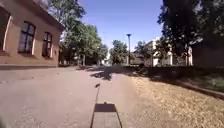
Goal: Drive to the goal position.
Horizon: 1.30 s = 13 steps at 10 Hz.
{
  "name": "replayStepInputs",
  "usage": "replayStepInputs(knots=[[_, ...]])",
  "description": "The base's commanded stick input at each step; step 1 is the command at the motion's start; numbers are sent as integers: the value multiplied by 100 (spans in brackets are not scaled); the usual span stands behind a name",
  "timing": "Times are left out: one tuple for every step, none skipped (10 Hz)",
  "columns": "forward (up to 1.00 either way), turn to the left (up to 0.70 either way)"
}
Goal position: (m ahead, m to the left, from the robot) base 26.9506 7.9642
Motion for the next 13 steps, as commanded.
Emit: replayStepInputs(knots=[[70,0],[70,0],[70,0],[70,0],[70,0],[70,0],[70,0],[70,0],[70,0],[70,0],[70,0],[70,0],[70,0]])
